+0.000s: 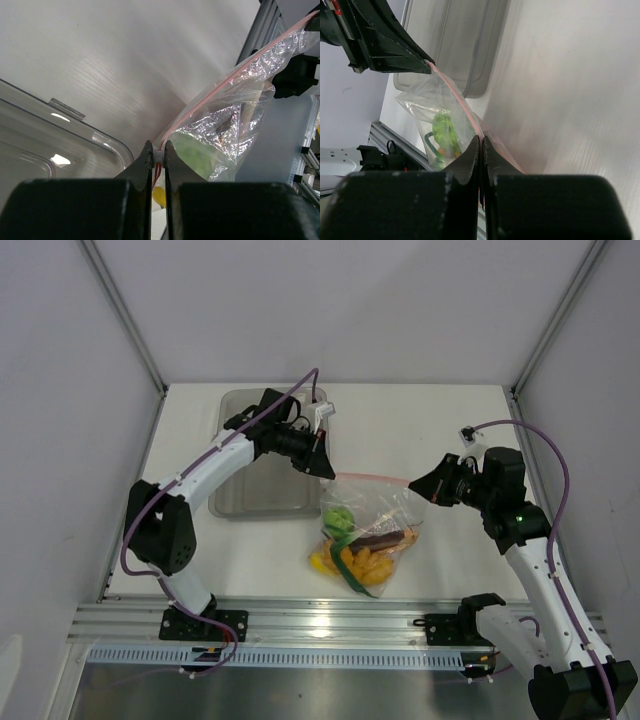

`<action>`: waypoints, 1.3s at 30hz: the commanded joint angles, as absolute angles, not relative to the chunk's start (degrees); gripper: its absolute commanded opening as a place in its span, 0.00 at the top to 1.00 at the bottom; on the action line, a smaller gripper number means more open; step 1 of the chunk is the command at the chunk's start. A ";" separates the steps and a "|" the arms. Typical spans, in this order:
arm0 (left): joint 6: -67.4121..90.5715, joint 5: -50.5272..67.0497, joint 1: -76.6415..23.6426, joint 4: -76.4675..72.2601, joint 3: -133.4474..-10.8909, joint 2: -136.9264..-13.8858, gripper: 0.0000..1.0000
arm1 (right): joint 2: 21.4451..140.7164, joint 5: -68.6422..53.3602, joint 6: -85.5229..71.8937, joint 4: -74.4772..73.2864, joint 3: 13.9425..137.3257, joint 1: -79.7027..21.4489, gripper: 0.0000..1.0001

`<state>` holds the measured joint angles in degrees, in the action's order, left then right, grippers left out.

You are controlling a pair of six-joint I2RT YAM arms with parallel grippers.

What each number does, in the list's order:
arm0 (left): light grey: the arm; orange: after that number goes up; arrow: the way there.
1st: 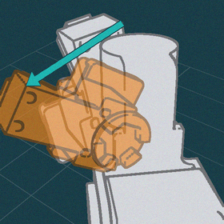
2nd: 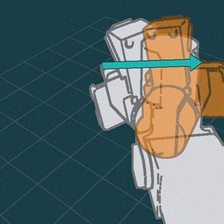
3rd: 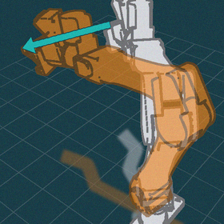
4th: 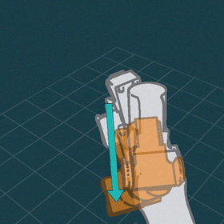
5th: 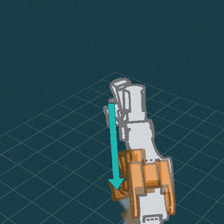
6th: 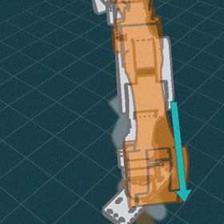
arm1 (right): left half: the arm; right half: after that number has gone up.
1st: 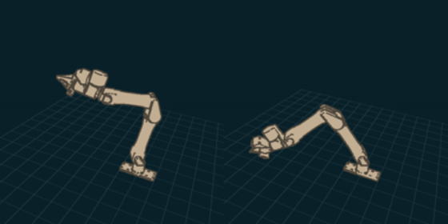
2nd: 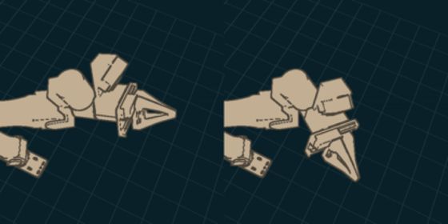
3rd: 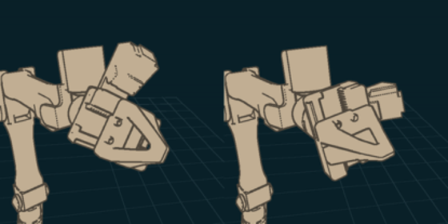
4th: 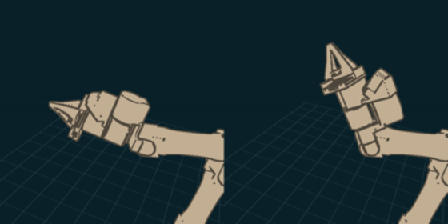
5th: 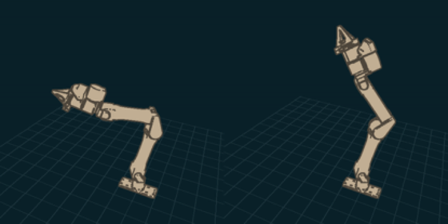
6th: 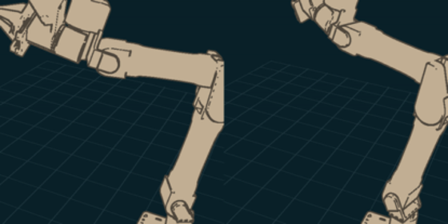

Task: Place the food in the zip-top bag and seal the zipper
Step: Zip the zipper food storage bag at the center of the board, then place the zipper food storage bag at the center of the board.

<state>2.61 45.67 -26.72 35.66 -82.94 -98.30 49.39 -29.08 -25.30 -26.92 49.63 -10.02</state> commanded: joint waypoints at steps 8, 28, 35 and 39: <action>2.55 41.22 -24.35 37.53 -82.18 -94.75 0.98 | 48.87 -26.37 -25.84 -26.81 49.92 -9.67 1.00; 8.78 30.24 -24.35 32.26 -82.53 -82.54 0.01 | 51.15 -24.26 -26.54 -29.27 52.91 -4.06 1.00; 9.40 32.08 -24.35 30.59 -79.28 -79.02 0.01 | 53.52 -23.38 -27.51 -28.57 51.95 1.73 1.00; 10.11 32.87 -24.35 29.27 -77.00 -77.44 0.01 | 55.80 -22.59 -28.74 -26.47 52.03 3.86 1.00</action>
